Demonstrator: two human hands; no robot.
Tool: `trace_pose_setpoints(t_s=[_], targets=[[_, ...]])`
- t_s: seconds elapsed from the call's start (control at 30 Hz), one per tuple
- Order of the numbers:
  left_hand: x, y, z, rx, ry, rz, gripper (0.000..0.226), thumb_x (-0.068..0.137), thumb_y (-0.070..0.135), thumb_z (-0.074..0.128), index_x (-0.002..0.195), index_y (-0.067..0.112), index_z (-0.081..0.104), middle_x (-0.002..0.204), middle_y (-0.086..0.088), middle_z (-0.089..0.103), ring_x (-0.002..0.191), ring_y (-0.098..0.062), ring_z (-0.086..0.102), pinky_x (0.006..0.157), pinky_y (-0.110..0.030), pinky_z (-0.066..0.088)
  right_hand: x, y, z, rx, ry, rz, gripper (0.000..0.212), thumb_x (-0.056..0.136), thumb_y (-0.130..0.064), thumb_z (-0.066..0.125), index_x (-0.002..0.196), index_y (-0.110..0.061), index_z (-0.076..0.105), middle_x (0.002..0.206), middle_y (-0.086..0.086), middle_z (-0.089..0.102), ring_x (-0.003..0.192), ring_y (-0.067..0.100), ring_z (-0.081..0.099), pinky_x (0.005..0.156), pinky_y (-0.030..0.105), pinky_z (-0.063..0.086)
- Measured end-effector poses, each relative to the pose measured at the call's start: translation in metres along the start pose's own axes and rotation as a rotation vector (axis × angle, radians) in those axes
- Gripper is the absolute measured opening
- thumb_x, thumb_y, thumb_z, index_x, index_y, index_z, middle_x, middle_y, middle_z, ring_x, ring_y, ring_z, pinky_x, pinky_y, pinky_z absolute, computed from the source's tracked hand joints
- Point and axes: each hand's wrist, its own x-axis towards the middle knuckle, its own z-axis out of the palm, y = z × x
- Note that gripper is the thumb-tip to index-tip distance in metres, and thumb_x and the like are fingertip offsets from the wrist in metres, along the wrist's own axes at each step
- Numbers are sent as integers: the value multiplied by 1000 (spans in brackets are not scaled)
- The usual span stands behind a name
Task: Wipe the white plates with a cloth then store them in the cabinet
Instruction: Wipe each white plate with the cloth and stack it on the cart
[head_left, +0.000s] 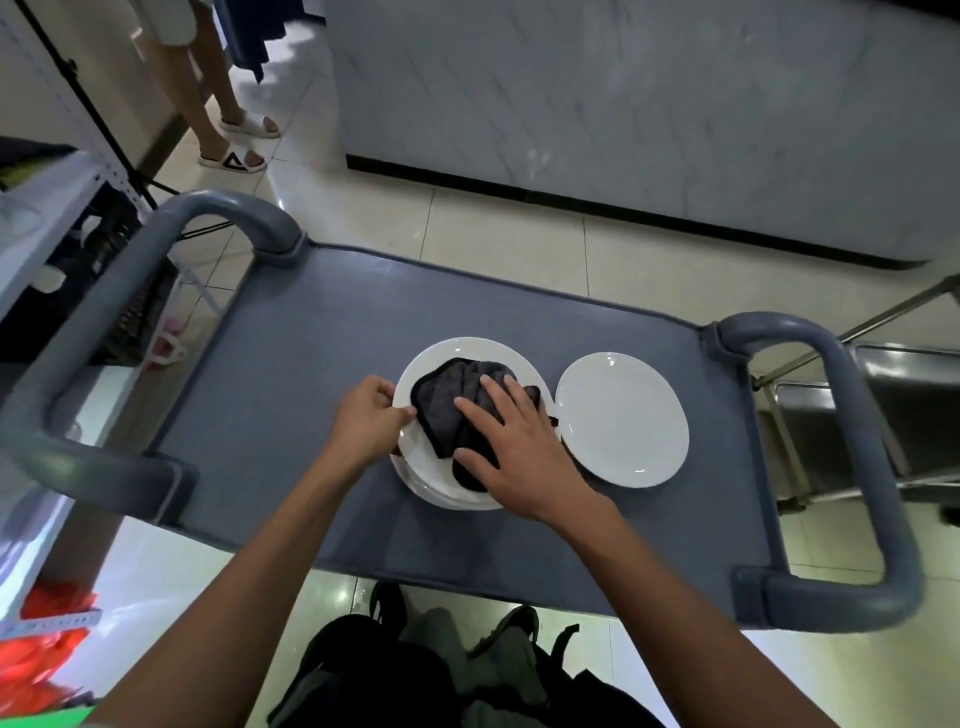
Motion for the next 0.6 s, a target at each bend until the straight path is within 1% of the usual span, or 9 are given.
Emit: trace_pose_setpoints(t_s=[0.07, 0.13, 0.23, 0.3, 0.37, 0.43, 0.5, 0.6], targets=[[-1, 4, -2, -17, -37, -13, 15, 88, 11, 69, 90, 14, 55, 91, -14, 71, 81, -30, 73, 64, -50, 63, -1, -2, 4, -20, 43, -13, 58, 102, -50, 41, 156, -36, 25, 168, 2, 8, 155, 25, -4, 123, 52, -5], [-3, 8, -2, -64, -77, -28, 15, 91, 8, 65, 91, 15, 52, 98, -18, 68, 86, -32, 71, 62, -47, 62, -2, -5, 8, -7, 79, -18, 55, 104, -44, 41, 156, -34, 27, 168, 2, 11, 155, 26, -1, 123, 51, -1], [-6, 11, -5, -149, -163, -68, 15, 95, 3, 59, 93, 14, 50, 97, -17, 68, 77, -26, 70, 52, -37, 58, -6, -5, 13, 0, 129, -25, 55, 103, -38, 45, 156, -31, 30, 166, 4, 17, 154, 27, 5, 123, 52, 9], [-9, 11, -9, -208, -245, -97, 15, 96, -1, 55, 100, 14, 54, 97, -13, 69, 72, -22, 70, 48, -32, 56, -8, -6, 15, 4, 158, -35, 56, 101, -38, 50, 154, -29, 35, 164, 6, 24, 153, 29, 13, 121, 53, 15], [-10, 10, -15, -244, -354, -104, 25, 96, -5, 51, 108, 13, 63, 98, -10, 73, 72, -20, 73, 51, -31, 57, -8, -8, 16, 20, 182, -35, 56, 99, -39, 54, 152, -28, 41, 162, 7, 30, 151, 30, 19, 119, 54, 19], [-11, 8, -20, -263, -449, -96, 36, 94, -7, 48, 109, 17, 70, 97, -8, 77, 76, -19, 75, 57, -33, 59, -6, -11, 17, 48, 209, -24, 53, 99, -39, 55, 150, -28, 45, 160, 8, 33, 150, 31, 23, 118, 54, 22], [-11, 6, -25, -289, -498, -90, 40, 93, -8, 48, 112, 18, 72, 101, -8, 77, 82, -23, 75, 62, -36, 60, -5, -15, 17, 68, 218, -10, 51, 100, -38, 53, 149, -29, 46, 160, 8, 34, 149, 32, 25, 118, 53, 23], [-9, 3, -32, -312, -540, -82, 42, 92, -10, 49, 119, 15, 70, 109, -13, 75, 88, -30, 74, 67, -43, 60, -2, -22, 18, 73, 245, -6, 47, 101, -32, 54, 148, -29, 48, 159, 10, 35, 147, 35, 28, 117, 53, 24]])
